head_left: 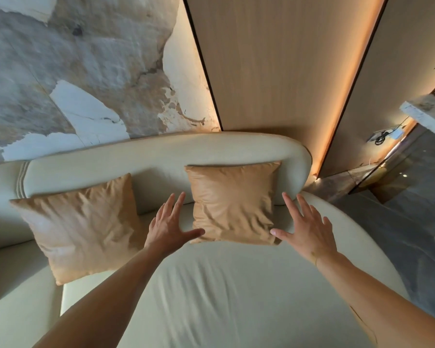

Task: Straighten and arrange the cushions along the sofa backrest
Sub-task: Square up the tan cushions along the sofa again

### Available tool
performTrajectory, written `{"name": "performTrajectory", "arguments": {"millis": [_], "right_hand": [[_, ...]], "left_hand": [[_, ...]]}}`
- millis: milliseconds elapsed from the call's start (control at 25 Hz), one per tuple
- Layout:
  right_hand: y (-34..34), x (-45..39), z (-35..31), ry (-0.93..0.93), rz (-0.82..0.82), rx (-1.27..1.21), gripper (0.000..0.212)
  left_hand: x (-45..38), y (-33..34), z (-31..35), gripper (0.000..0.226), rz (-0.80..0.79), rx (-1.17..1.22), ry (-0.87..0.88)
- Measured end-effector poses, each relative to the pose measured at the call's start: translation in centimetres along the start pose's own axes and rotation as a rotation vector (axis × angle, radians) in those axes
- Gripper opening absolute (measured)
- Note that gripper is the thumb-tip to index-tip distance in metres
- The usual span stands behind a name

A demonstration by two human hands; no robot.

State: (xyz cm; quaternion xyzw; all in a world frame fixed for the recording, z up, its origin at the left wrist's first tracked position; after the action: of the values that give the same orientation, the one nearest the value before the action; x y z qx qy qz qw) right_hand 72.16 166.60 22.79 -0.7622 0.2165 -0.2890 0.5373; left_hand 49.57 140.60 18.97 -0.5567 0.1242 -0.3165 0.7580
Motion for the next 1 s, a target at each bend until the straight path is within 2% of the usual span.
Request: {"name": "performTrajectory", "arguments": {"millis": [160,280,480,720,880,1000], "right_hand": [[5.7,-6.1,5.4,-0.045,-0.025,-0.010,0.103],[11.2,-10.1,8.1,-0.027,-0.027,-0.074,0.109],[19.2,-13.7,9.4,-0.012,-0.066,-0.148,0.114],[22.4,-15.9,9.4,0.045,-0.061,-0.156,0.129],[22.8,-18.7,8.9,0.074,-0.020,-0.401,0.143],[23.2,-20.7,8.4,0.073,0.029,-0.546,0.146]], "left_hand": [[-3.6,7.7,0.9,0.126,-0.040,0.066,-0.054],[-6.3,13.5,-0.1,0.131,-0.078,0.031,-0.061],[-10.9,19.6,-2.0,0.137,-0.081,0.032,-0.057],[-14.7,22.1,-3.9,0.140,-0.106,0.045,-0.097],[-16.9,22.7,-4.6,0.150,-0.053,0.185,-0.121],[-18.2,23.6,-4.4,0.154,-0.058,0.251,-0.074]]}}
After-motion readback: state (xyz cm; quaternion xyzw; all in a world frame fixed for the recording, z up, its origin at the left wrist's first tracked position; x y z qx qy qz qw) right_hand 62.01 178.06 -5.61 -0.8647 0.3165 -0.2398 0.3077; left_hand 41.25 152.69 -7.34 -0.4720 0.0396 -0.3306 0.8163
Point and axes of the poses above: each hand's wrist, its own x-axis away from the middle knuckle, its own y-axis out of the palm, z = x × y, the point moved 5 cm from there along -x, towards the middle knuckle, and after that the axes turned 9 degrees about -x, right-handed, at the moved point
